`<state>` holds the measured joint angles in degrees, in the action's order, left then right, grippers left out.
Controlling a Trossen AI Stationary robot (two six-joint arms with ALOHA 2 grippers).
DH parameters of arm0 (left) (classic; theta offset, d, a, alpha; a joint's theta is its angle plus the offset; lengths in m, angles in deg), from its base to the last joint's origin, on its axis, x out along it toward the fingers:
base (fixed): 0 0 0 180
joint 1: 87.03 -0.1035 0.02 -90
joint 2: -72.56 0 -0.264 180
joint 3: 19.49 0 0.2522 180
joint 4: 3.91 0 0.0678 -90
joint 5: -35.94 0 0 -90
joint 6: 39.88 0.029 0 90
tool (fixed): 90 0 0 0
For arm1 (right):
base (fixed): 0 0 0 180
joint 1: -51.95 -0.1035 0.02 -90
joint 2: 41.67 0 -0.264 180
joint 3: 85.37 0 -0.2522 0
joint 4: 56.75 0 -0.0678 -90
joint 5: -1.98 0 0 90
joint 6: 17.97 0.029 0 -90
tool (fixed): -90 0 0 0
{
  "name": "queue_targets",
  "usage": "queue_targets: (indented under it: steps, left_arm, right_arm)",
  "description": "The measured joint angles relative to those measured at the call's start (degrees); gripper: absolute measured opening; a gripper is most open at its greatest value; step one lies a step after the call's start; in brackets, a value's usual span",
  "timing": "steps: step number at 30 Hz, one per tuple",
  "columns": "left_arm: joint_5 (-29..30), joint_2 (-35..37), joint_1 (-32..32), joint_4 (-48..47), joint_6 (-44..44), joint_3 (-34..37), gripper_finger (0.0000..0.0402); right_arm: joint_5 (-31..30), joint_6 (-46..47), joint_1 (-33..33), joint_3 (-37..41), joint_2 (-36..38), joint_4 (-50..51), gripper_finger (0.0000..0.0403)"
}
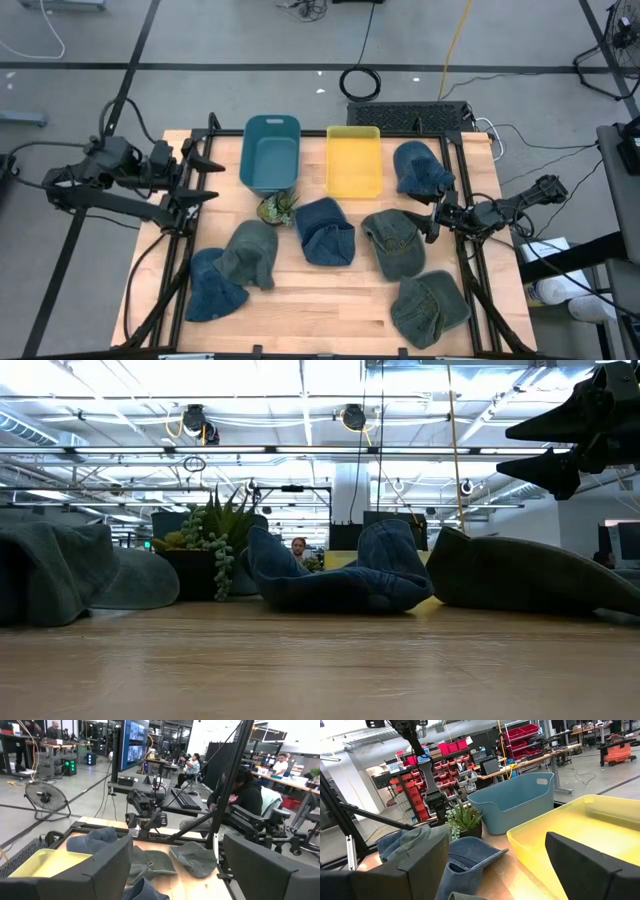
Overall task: Pick & Place hat
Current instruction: Put the middle blue cap into the yellow bin
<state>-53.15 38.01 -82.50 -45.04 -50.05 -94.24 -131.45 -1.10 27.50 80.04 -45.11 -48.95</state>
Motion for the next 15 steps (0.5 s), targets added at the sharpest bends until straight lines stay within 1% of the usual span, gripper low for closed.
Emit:
queue_targets:
  steps: [4,7,15]
  left_arm:
    - [-0.92,-2.14,0.01,0.44,0.07,-1.35,0.0318]
    - [-0.92,-4.41,0.01,-0.81,2.05,-3.27,0.0313]
    - [-0.84,-12.86,0.01,-1.53,5.26,-9.08,0.0307]
  right_arm:
    - [0.0,0.02,0.0,0.01,0.0,0.0,0.032]
    - [0.0,0.01,-0.01,0.0,0.0,0.0,0.032]
    - [0.01,0.02,-0.02,-0.01,0.0,0.02,0.032]
